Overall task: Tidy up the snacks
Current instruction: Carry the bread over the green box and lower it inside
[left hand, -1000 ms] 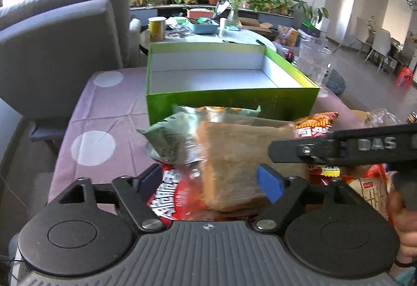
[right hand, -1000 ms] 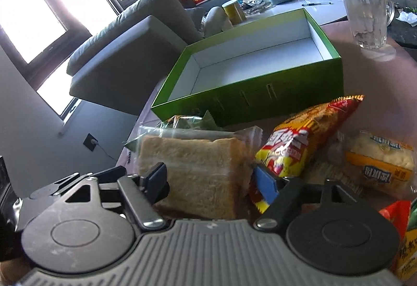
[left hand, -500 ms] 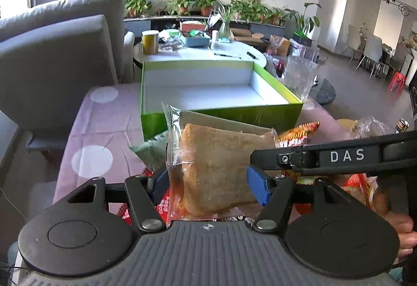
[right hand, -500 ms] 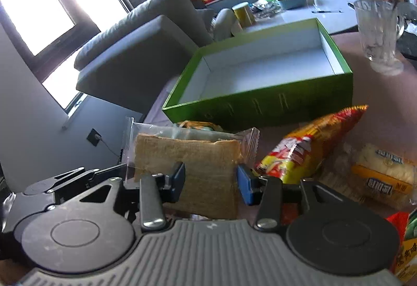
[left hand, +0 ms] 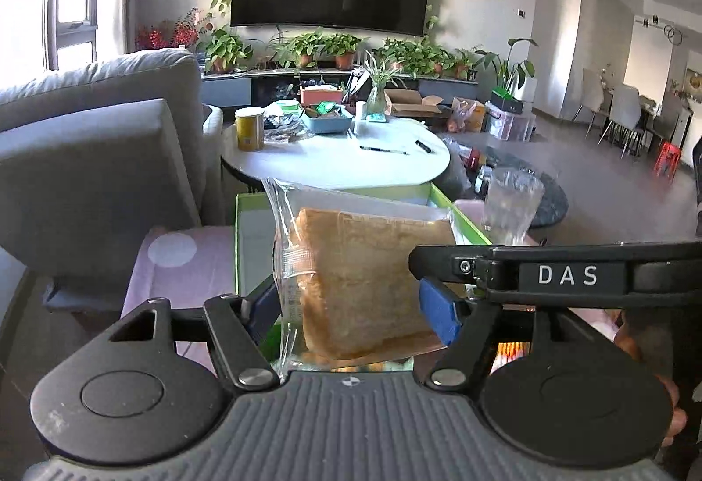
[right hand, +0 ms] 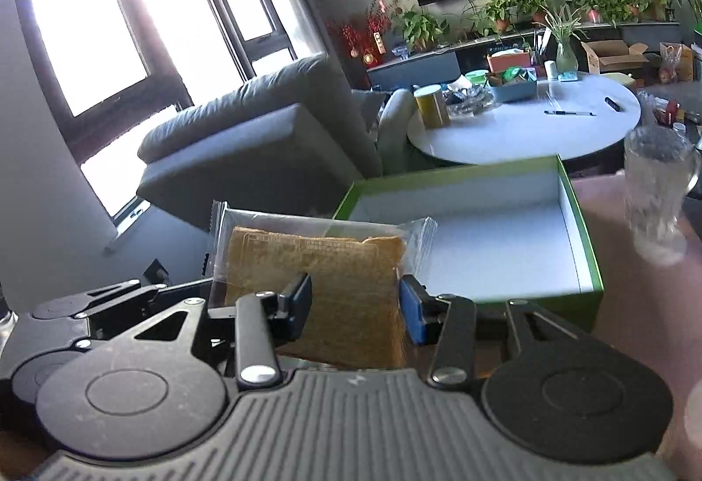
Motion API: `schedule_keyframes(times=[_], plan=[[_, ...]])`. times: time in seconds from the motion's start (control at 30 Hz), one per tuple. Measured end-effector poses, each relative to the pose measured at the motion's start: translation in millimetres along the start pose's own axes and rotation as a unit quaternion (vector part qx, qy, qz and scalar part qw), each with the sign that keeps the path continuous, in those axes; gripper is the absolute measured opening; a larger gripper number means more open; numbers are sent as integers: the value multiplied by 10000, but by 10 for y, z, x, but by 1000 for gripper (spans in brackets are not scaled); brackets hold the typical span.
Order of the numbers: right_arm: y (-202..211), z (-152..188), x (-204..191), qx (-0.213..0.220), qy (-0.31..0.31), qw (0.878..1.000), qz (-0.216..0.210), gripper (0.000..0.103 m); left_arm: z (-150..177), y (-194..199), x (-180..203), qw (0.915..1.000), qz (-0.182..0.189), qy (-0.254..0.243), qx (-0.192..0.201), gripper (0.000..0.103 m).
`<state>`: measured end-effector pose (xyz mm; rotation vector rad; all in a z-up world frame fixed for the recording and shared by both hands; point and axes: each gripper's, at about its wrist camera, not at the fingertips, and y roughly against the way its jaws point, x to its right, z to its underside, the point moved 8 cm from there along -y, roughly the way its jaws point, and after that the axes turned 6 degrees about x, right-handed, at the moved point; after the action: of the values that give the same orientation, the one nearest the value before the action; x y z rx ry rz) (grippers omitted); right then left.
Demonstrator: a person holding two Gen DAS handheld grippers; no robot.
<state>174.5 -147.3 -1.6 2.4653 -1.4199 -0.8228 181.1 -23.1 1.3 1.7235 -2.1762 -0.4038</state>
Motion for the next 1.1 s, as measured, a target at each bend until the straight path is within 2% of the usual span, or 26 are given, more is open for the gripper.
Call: schedule_keyframes(times=[0.3,0.73,1.1], plan=[[-334,-252,266,114,-276,9995,111,45,-212,-459,-57,9999,15,-104,-64,64],[-658,-88,461,-235,-498,9983,212,47,83,-967,-223,9979,-26,69,-643,67],[-732,-21,467,-348,-596,9974,199,47,148,-1027,-366,9967,-52,445,-673,73]])
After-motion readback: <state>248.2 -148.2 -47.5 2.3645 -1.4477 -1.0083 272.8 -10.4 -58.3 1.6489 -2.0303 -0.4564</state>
